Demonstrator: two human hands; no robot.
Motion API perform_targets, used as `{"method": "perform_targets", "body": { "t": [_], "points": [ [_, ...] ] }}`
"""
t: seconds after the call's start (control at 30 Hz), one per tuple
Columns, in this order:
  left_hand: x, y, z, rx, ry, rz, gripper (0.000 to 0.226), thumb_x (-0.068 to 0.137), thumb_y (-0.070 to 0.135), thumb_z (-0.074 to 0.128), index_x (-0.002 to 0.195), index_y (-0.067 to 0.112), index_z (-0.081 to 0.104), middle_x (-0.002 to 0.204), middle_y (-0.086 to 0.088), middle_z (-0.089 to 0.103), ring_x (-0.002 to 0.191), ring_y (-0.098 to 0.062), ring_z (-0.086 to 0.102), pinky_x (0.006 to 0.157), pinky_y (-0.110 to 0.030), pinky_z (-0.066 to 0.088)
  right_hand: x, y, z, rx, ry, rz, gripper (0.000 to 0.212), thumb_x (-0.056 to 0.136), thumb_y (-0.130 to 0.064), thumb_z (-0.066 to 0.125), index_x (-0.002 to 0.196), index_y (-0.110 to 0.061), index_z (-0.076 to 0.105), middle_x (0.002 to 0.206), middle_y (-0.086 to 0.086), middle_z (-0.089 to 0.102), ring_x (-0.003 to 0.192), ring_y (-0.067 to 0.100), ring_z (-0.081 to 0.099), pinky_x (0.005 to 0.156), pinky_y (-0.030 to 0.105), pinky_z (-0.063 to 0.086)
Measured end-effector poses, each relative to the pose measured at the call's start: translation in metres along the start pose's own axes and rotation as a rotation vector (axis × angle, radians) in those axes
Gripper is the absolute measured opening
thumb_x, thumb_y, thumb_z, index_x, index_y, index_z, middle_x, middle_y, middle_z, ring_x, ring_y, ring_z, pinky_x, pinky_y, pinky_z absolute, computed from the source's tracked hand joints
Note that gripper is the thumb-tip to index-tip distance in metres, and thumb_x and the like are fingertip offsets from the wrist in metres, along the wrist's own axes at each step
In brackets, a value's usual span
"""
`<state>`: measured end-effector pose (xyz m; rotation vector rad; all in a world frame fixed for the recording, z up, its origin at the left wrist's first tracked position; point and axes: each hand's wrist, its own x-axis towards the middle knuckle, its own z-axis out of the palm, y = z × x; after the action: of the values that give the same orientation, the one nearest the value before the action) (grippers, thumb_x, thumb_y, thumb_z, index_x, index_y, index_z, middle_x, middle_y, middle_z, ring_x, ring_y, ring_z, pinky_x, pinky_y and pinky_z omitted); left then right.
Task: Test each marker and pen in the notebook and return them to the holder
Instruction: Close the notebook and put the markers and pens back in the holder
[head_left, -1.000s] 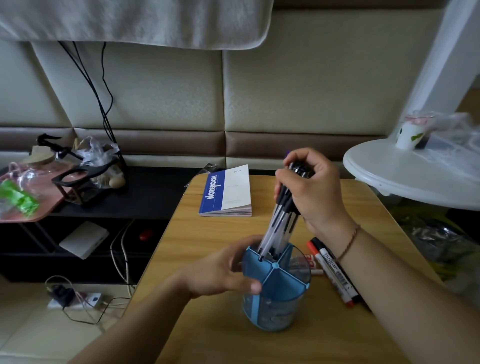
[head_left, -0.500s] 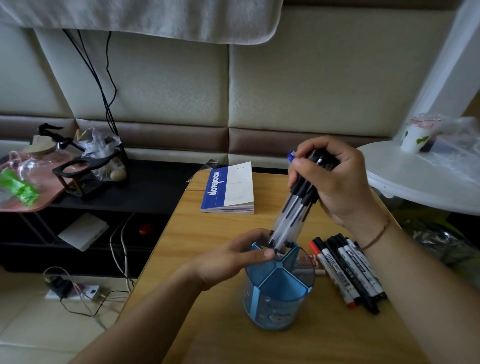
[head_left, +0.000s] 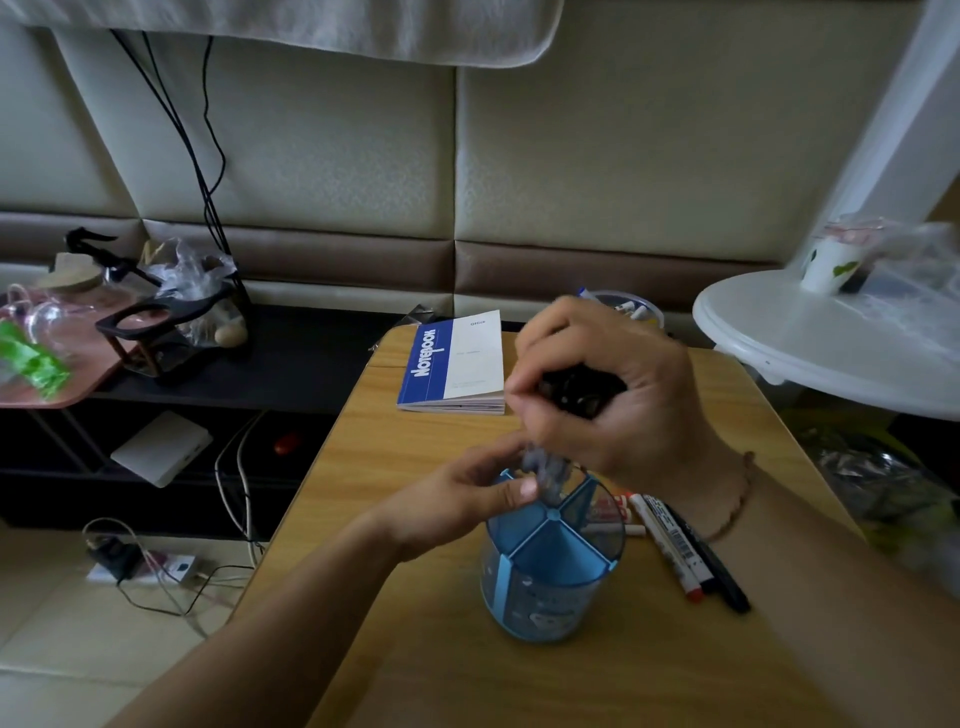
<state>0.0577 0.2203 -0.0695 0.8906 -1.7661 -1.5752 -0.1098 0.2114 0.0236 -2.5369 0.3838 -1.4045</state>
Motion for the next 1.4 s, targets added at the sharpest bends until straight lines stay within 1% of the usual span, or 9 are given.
{"method": "perform_targets", "body": {
  "t": [0.27,0.4,0.8,0.9,1.0,1.1,1.17,1.23,1.4],
  "points": [
    [0.003,-0.003,-0.005,0.017,-0.007,0.053,0.034,0.09,0.015,0.055,0.124,0.008,0.056,0.125,-0.011,0.059,0.118,-0.019,0.058,0.098,-0.025,0.048,0.013,0.009,0.01,0.141,0.079,0.114,0.023,0.08,0.013,0.068,0.087,-0.008,0.063,0.083,0.01,0.061,0.071,0.02,0.062,0.068,0.033,0.051],
    [0.005,-0.002,-0.008,0.077,-0.074,0.075,0.035,0.094,0.008,0.051,0.129,0.002,0.053,0.123,-0.007,0.059,0.118,-0.014,0.056,0.098,-0.024,0.046,0.008,0.021,0.001,0.336,0.199,0.257,0.02,0.083,0.009,0.063,0.085,-0.011,0.062,0.073,0.013,0.06,0.058,0.037,0.061,0.058,0.051,0.054],
    [0.001,-0.002,-0.007,0.115,-0.084,0.086,0.048,0.099,0.039,0.034,0.137,0.013,0.049,0.13,0.002,0.06,0.124,-0.013,0.055,0.099,-0.026,0.049,-0.013,0.033,0.005,0.364,0.113,0.387,0.015,0.084,0.008,0.064,0.086,-0.006,0.062,0.07,0.012,0.062,0.059,0.032,0.062,0.06,0.043,0.055],
    [-0.003,-0.001,-0.007,0.046,-0.087,0.062,0.067,0.079,0.074,0.047,0.135,0.036,0.042,0.128,0.028,0.058,0.126,0.0,0.051,0.095,-0.018,0.047,-0.035,0.034,0.016,0.214,-0.033,0.434,0.006,0.084,-0.009,0.068,0.088,-0.009,0.065,0.081,0.003,0.065,0.076,0.022,0.065,0.072,0.04,0.056],
    [-0.006,-0.008,-0.01,-0.007,-0.168,0.074,0.081,0.076,0.064,0.064,0.142,0.034,0.027,0.141,0.026,0.048,0.134,-0.005,0.044,0.101,-0.022,0.044,-0.057,0.035,0.017,0.183,-0.112,0.512,0.026,0.085,-0.035,0.064,0.096,-0.012,0.068,0.101,0.001,0.068,0.101,0.018,0.063,0.088,0.033,0.053],
    [-0.007,-0.015,-0.012,-0.085,-0.199,0.034,0.101,0.07,0.049,0.081,0.145,0.038,0.014,0.15,0.016,0.036,0.139,-0.011,0.04,0.106,-0.03,0.043,-0.06,0.031,-0.003,0.319,0.064,0.57,0.052,0.086,-0.063,0.05,0.113,-0.021,0.065,0.119,0.005,0.066,0.115,0.023,0.061,0.095,0.035,0.051],
    [-0.007,-0.019,-0.014,-0.097,-0.226,0.046,0.098,0.072,0.045,0.08,0.144,0.037,0.014,0.147,0.022,0.04,0.137,-0.009,0.041,0.104,-0.027,0.043,-0.064,0.032,-0.023,0.435,0.282,0.631,0.047,0.091,-0.058,0.047,0.108,-0.019,0.066,0.114,0.011,0.067,0.108,0.029,0.063,0.089,0.044,0.053],
    [-0.006,-0.02,-0.016,-0.081,-0.264,0.068,0.086,0.076,0.047,0.075,0.143,0.037,0.022,0.14,0.029,0.046,0.134,-0.004,0.043,0.102,-0.022,0.044,-0.074,0.035,-0.042,0.295,0.374,0.795,0.029,0.095,-0.04,0.05,0.099,-0.015,0.066,0.099,0.009,0.068,0.093,0.024,0.065,0.079,0.045,0.054],
    [-0.004,-0.031,-0.026,-0.116,-0.009,0.106,0.069,0.081,0.069,0.059,0.139,0.031,0.05,0.138,-0.002,0.056,0.128,-0.025,0.052,0.103,-0.045,0.048,-0.128,0.047,-0.068,-0.517,-0.15,1.131,0.006,0.087,-0.028,0.069,0.09,-0.033,0.066,0.089,-0.018,0.062,0.082,-0.002,0.056,0.06,0.011,0.038]
  ]
}}
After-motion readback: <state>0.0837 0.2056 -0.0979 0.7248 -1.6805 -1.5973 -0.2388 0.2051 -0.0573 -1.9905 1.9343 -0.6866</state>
